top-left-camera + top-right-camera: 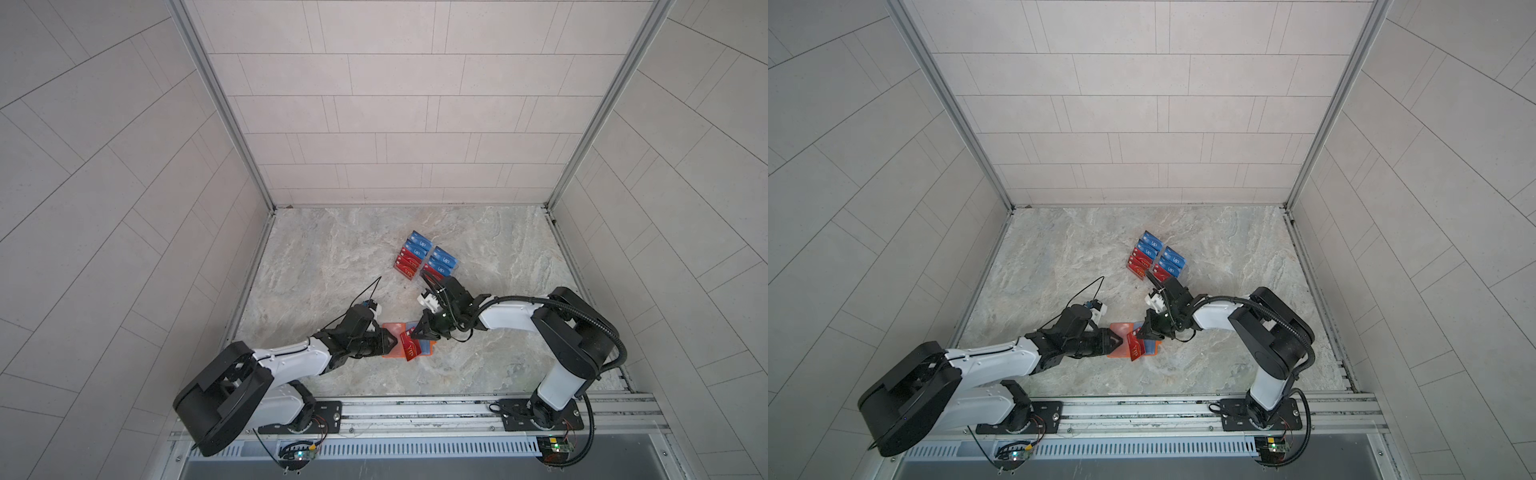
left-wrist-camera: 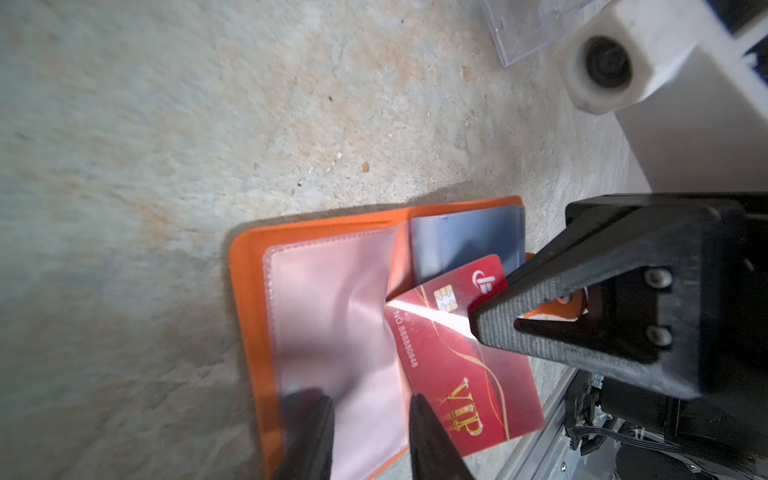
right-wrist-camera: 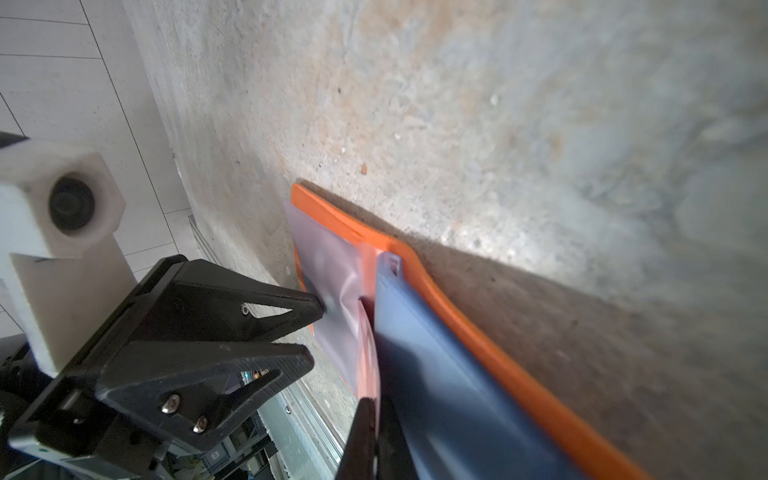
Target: Put the credit cards into the card holder
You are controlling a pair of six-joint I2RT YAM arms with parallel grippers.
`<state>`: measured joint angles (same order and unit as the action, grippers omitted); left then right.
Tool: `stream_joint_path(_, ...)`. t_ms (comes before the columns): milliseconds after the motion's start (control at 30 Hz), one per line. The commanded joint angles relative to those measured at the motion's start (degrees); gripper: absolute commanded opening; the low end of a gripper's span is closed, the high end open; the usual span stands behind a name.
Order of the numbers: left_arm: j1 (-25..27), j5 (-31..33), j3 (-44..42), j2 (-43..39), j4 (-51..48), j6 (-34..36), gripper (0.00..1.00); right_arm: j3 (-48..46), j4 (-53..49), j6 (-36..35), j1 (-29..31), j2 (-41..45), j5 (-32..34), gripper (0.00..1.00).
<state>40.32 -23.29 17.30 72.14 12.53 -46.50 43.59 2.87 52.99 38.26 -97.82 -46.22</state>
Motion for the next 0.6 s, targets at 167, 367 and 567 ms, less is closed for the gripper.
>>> stream_joint_path(167,0.11,1.05,-0.84,-0.63,-4.16,0.44,0.35,1.88,-6.10,-0.85,0.25,1.10,1.95,0.00)
stream_joint_path(367,0.12,1.09,-0.69,-0.47,-4.12,0.42,0.36,1.36,-8.95,-1.22,0.24,2.11,1.86,0.00)
stream_joint_path(567,0.12,1.14,-0.78,-0.17,-3.79,0.45,0.36,1.39,-9.64,-1.24,0.69,2.24,0.81,0.00)
